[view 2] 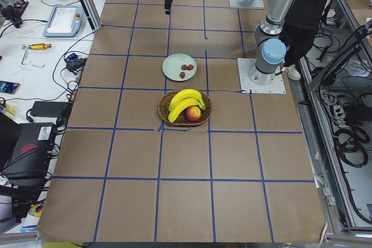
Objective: Collect all strawberries into plate
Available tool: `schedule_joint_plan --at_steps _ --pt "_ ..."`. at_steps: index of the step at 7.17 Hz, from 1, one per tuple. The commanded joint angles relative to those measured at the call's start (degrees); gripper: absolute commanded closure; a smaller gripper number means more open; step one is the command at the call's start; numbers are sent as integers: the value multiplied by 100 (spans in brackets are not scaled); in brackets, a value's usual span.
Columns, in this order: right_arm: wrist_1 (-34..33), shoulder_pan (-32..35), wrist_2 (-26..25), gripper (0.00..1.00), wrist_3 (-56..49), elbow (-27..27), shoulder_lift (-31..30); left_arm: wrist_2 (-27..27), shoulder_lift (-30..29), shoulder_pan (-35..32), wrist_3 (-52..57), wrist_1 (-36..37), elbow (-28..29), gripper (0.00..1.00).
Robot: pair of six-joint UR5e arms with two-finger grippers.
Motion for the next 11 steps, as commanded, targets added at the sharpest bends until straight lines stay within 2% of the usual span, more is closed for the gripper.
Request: schedule_joint_plan --at_steps 1,3,4,6,7,9,10,11 --pt "-9 2 2 0 0 -16 8 -282 156 -35 -63 -5 -140 0" --pt "0 1 2 0 0 -16 8 -266 208 -26 -300 111 -168 0" --pt "0 2 2 0 0 -24 8 -274 200 -26 -231 -63 -72 0" --pt "0 2 2 0 0 -24 8 -257 174 -18 -247 -1158 269 0" --pt "-9 2 2 0 0 -24 8 -135 217 0 -256 -1233 263 0" --pt "-9 2 2 0 0 -24 17 200 218 0 -300 -1086 202 0" --pt "-9 -7 2 0 0 -33 17 374 200 0 -300 -771 149 4" --pt "0 -7 2 0 0 -33 17 463 191 0 -309 -316 35 2"
